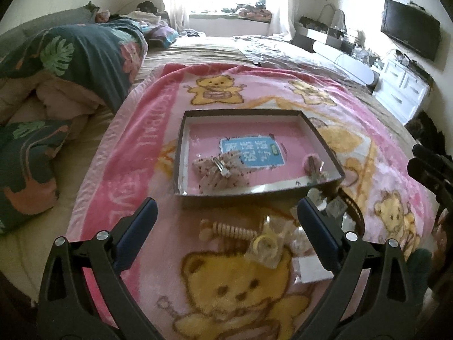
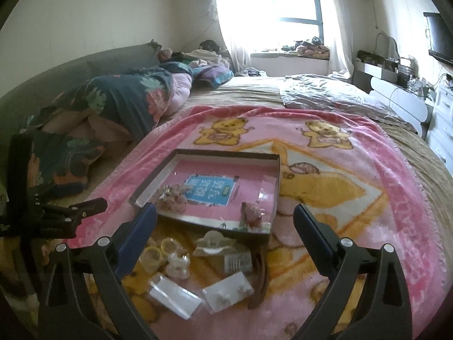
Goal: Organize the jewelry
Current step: 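Open both grippers to drop the clips inside the box, then grasp the clear bag with yellow ring with left gripper while right grasps brown hair claw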
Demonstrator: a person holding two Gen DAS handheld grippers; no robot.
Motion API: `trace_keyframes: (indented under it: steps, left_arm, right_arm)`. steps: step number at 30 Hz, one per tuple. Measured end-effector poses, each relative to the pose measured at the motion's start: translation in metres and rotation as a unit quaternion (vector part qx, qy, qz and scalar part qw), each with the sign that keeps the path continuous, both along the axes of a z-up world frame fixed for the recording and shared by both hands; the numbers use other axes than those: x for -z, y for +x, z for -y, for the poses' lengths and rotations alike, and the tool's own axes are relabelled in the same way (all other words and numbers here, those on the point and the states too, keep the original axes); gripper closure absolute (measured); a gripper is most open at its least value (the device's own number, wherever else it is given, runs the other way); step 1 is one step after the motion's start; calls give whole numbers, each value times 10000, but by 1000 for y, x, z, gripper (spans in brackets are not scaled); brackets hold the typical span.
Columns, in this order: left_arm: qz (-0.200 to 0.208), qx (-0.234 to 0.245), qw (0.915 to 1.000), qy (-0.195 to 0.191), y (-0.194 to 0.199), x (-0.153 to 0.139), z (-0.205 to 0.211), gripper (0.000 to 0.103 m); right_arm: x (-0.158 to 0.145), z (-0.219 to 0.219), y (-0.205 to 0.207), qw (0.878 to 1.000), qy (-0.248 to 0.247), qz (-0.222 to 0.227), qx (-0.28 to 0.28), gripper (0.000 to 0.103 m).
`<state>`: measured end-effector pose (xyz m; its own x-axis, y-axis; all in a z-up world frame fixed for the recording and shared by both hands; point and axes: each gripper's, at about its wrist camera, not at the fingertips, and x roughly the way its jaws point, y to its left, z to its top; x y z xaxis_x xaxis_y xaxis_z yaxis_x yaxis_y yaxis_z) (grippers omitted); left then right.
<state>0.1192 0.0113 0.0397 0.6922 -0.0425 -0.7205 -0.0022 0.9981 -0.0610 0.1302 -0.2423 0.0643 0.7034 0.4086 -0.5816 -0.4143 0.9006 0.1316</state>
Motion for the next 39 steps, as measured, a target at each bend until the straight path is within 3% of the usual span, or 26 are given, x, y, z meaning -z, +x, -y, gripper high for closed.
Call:
trace_keyframes:
  steps: [24,39]
  left_arm:
    - [-709,572,9958,-94,-38,53,33,11]
    - [-1088,488,9928,-146,-7,91,35,14]
  right_arm:
    - [41,13,-42,9982,-445,-412,-39,7]
    - [78,33,-24,9942,-509,-914,248,7]
